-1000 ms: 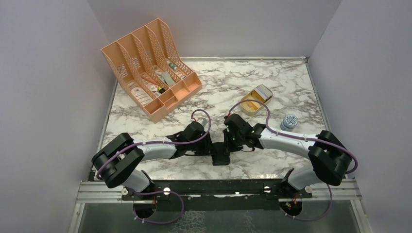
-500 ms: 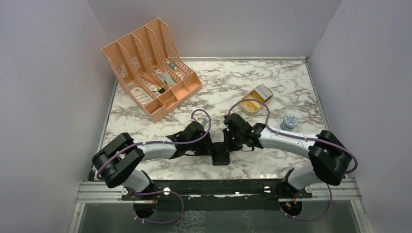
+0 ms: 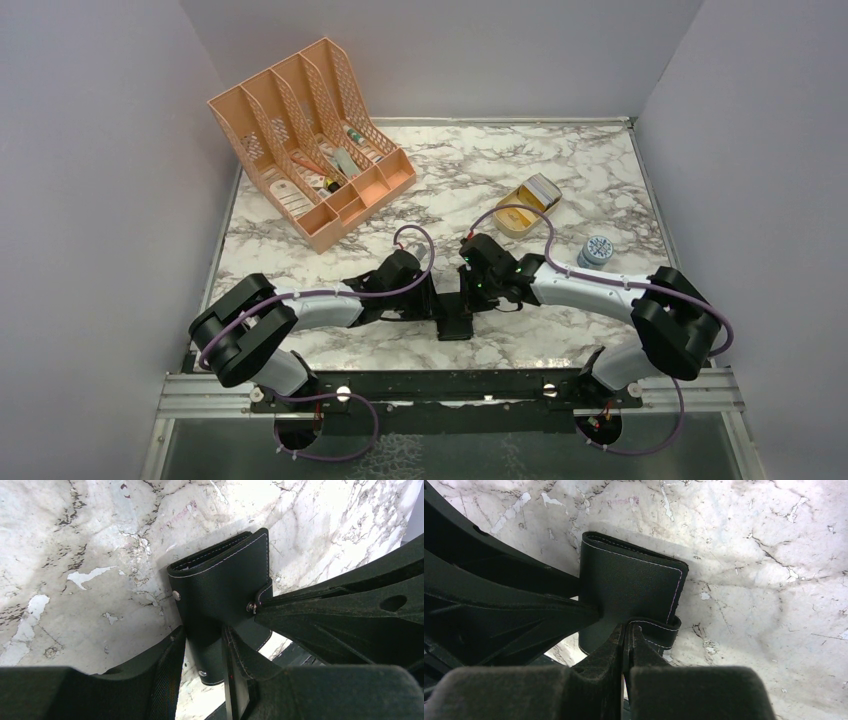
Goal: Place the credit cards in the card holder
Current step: Close the card holder at the center of the board.
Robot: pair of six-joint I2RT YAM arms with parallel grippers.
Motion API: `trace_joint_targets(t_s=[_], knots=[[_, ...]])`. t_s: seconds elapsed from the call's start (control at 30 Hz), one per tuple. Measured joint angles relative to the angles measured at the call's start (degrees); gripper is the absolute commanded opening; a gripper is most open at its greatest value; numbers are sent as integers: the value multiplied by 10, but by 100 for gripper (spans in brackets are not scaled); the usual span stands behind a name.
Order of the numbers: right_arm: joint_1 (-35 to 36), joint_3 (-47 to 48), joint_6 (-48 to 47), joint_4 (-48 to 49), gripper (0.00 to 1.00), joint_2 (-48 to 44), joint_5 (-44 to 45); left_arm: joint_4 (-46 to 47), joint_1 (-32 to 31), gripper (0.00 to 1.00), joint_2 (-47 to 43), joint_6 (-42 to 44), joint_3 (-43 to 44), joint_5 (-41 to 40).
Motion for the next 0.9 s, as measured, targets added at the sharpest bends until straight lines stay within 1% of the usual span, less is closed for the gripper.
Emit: trace_joint_targets(t_s=[0.9], knots=[[0, 10, 10, 4, 1, 30, 0, 2, 0, 35, 0, 0, -1, 0]])
